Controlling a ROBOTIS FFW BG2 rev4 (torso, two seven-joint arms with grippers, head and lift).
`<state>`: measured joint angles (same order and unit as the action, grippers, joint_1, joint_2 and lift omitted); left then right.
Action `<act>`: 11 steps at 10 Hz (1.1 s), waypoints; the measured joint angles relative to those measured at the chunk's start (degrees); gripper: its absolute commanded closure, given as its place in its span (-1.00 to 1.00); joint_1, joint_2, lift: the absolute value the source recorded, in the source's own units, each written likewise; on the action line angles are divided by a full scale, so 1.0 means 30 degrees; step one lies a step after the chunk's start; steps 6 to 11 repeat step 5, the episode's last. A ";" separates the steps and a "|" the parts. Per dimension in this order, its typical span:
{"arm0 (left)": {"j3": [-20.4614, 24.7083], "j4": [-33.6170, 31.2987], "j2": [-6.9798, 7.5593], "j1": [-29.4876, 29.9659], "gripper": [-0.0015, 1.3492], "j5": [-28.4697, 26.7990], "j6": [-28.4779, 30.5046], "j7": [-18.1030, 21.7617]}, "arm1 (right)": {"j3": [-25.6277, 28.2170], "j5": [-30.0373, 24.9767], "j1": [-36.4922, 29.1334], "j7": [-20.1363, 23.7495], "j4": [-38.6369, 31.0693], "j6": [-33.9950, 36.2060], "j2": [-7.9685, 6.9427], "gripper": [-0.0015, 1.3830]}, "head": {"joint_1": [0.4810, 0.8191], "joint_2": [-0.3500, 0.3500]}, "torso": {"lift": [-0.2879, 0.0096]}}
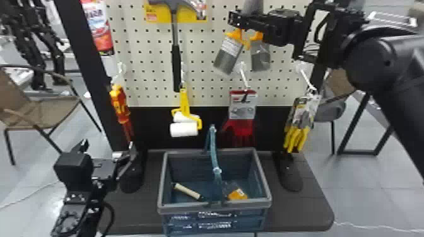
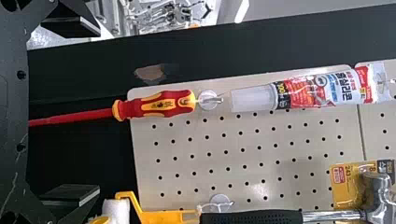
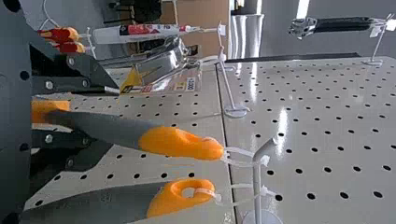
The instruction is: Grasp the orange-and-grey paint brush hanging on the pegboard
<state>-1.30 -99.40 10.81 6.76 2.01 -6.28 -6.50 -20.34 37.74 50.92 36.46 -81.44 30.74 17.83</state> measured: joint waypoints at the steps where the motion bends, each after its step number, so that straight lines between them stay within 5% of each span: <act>1: 0.0019 0.0000 0.0001 0.0002 -0.81 0.0012 -0.0017 0.0000 | -0.0035 -0.0047 0.0015 0.0003 -0.0028 -0.0049 0.0074 0.69 | -0.60 0.00 | 0.26; 11: 0.0005 0.0000 0.0007 0.0003 -0.81 0.0033 -0.0057 0.0000 | -0.0045 -0.0161 0.0021 0.0003 -0.0147 -0.0154 0.0208 0.69 | -0.60 0.00 | 0.26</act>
